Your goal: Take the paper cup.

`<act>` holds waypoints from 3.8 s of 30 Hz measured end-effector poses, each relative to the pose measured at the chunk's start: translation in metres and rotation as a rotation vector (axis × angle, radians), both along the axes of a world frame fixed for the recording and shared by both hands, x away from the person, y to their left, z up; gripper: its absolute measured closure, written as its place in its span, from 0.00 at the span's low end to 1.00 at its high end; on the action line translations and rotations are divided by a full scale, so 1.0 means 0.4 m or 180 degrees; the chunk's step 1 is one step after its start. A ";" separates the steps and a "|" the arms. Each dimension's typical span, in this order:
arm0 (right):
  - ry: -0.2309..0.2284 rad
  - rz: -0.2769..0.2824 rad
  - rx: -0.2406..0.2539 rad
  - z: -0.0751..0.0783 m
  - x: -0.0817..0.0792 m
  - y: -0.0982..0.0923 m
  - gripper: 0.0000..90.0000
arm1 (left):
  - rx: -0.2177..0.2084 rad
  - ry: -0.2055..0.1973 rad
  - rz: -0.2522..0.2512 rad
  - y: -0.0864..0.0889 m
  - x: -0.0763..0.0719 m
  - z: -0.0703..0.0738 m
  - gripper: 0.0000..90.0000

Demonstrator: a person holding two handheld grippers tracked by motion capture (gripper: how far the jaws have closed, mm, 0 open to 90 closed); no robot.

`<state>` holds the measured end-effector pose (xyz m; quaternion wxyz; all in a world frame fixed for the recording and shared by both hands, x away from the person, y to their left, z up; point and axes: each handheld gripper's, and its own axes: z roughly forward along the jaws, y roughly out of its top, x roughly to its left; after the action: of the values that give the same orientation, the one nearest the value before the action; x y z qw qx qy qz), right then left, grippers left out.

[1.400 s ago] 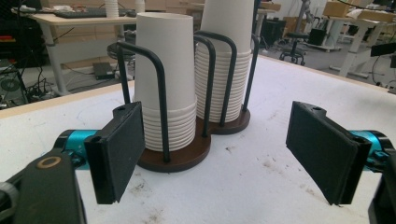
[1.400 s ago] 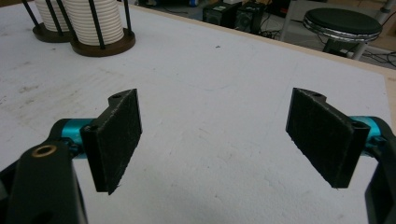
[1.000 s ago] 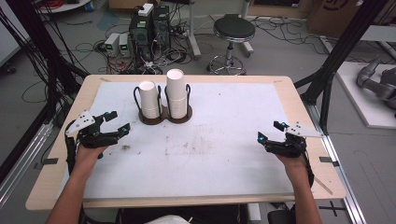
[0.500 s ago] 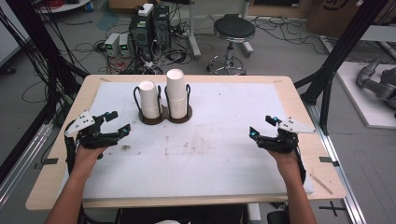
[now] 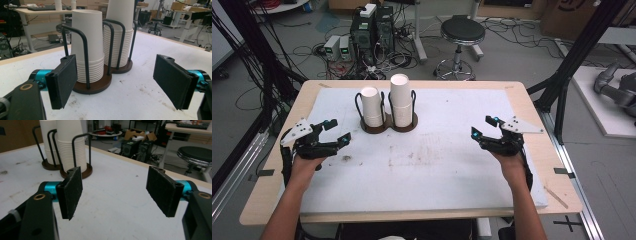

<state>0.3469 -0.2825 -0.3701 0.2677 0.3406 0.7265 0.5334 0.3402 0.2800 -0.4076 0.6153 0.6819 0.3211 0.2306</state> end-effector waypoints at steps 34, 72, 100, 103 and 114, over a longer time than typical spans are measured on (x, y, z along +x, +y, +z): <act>-0.0261 0.0271 -0.0169 0.029 0.085 0.332 1.00 | -0.0035 0.0008 0.0053 0.021 0.001 0.000 0.22; 0.0045 0.0537 0.0154 -0.103 0.156 0.650 1.00 | -0.0055 0.0037 0.0123 0.044 0.005 -0.004 0.22; 0.0446 0.0444 -0.0064 -0.184 0.204 0.770 1.00 | -0.0087 0.0039 0.0184 0.057 0.002 -0.006 0.22; 0.0453 0.0434 -0.0101 -0.184 0.205 0.770 1.00 | -0.0074 0.0046 0.0185 0.057 0.003 -0.007 0.22; 0.0534 0.0376 -0.0254 -0.184 0.211 0.785 1.00 | -0.0075 0.0055 0.0187 0.056 0.004 -0.008 0.22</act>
<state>0.4311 0.0315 -0.4438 0.1873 0.3297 0.7858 0.4886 0.3420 0.3024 -0.4109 0.6135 0.6669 0.3490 0.2390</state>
